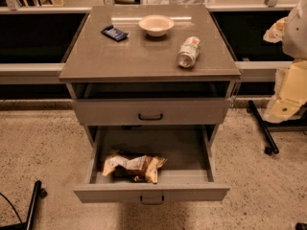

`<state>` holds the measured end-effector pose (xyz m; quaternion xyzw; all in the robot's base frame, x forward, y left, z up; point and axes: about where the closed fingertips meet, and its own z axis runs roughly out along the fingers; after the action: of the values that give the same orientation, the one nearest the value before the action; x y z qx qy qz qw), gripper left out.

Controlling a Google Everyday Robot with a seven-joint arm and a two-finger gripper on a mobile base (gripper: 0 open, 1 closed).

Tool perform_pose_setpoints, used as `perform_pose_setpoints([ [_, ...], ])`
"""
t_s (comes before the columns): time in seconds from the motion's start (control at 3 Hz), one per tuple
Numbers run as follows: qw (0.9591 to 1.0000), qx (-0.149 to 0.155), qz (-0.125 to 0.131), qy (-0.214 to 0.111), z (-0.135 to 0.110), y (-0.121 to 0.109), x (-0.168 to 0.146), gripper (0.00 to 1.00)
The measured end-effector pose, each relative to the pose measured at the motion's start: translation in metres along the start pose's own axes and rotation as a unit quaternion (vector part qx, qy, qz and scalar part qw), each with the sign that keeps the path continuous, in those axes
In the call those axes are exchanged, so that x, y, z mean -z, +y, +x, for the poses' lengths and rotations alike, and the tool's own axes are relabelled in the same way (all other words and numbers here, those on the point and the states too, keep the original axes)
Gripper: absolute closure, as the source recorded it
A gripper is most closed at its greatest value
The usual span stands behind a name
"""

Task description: Pick brown chip bag from middle drawer and place on counter

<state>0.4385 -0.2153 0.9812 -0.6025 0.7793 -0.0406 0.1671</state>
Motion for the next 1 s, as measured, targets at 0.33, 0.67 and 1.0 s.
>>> perform_pose_setpoints([
  [0.33, 1.0, 0.0, 0.0, 0.0, 0.0, 0.0, 0.0, 0.0],
  [0.67, 0.9993, 0.011, -0.033, -0.014, -0.014, -0.002, -0.033, 0.0],
  [1.0, 0.9935, 0.024, -0.094, -0.059, -0.05, 0.016, -0.117, 0.0],
])
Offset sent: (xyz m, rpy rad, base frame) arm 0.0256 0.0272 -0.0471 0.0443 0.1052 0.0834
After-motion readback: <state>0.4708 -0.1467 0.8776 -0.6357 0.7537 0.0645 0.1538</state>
